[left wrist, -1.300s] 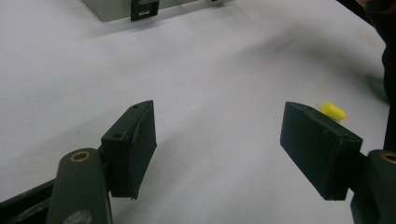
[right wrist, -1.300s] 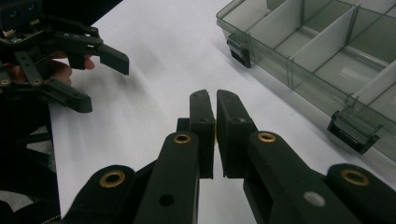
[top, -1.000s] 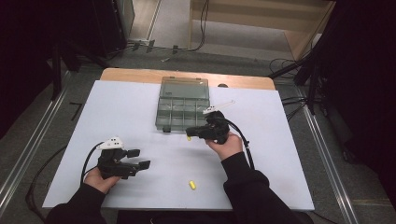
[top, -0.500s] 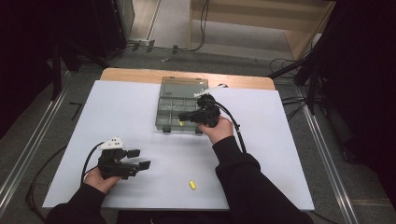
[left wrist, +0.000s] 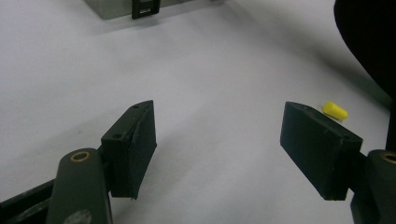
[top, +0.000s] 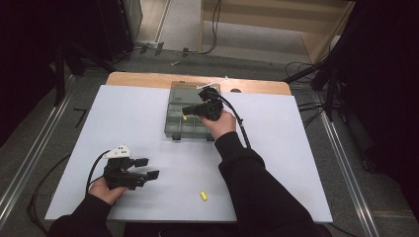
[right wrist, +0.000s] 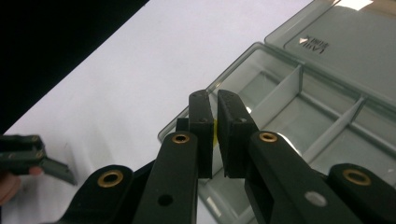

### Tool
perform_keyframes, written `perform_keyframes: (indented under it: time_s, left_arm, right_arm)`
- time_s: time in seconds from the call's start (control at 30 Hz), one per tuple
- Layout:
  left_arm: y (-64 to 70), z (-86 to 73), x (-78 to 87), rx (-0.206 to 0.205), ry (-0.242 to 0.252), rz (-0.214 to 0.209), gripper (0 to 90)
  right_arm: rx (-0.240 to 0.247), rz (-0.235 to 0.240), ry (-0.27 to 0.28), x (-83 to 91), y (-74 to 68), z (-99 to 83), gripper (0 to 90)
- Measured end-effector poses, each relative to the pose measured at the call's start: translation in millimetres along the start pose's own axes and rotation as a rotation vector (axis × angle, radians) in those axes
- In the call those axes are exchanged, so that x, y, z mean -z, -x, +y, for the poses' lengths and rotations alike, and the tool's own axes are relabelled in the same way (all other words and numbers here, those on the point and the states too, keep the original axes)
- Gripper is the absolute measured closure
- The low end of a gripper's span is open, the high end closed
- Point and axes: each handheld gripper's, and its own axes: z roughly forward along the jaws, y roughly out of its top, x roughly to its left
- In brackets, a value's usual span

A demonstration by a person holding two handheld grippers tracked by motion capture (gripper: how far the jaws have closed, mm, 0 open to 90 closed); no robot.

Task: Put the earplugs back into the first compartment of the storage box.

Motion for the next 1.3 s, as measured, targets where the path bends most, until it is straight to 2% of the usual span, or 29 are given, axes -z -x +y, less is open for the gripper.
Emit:
perform_keyframes:
  time_s: [0.27,0.43,0.63,0.87,0.97,1.0,1.1,1.27,1.3]
  left_arm:
    - [0.9,0.0,-0.1,-0.003,0.000,0.000,26.7]
    - [1.2,0.1,0.1,-0.005,0.001,-0.002,26.7]
    - [1.3,0.2,-0.2,-0.008,0.000,-0.004,26.7]
    - [1.3,0.2,0.3,-0.008,0.000,-0.003,26.7]
    - [1.1,0.1,0.5,-0.008,0.000,-0.004,26.7]
    - [1.1,0.1,0.5,-0.010,-0.001,-0.004,26.7]
    - [1.1,0.1,0.6,-0.010,-0.001,-0.003,26.7]
    - [0.6,0.1,0.8,-0.007,0.002,0.001,26.7]
    - [0.3,0.3,1.0,-0.008,-0.001,0.001,26.7]
  right_arm:
    - [0.023,-0.051,-0.010,-22.1,0.3,10.4,82.4]
    - [-0.008,-0.048,-0.016,-36.7,6.0,13.1,82.2]
    - [-0.031,-0.079,-0.008,-48.5,13.0,16.1,82.0]
    - [-0.011,-0.125,-0.007,-61.5,14.7,18.4,78.1]
    - [-0.004,-0.123,0.013,-61.8,15.2,18.3,70.7]
    - [-0.012,-0.120,0.014,-61.0,14.3,18.4,70.7]
    - [0.015,-0.126,0.010,-55.5,11.5,18.4,67.4]
    - [0.028,-0.085,0.018,-40.2,6.3,13.4,60.8]
    - [0.043,-0.085,0.025,-36.3,5.1,11.3,59.8]
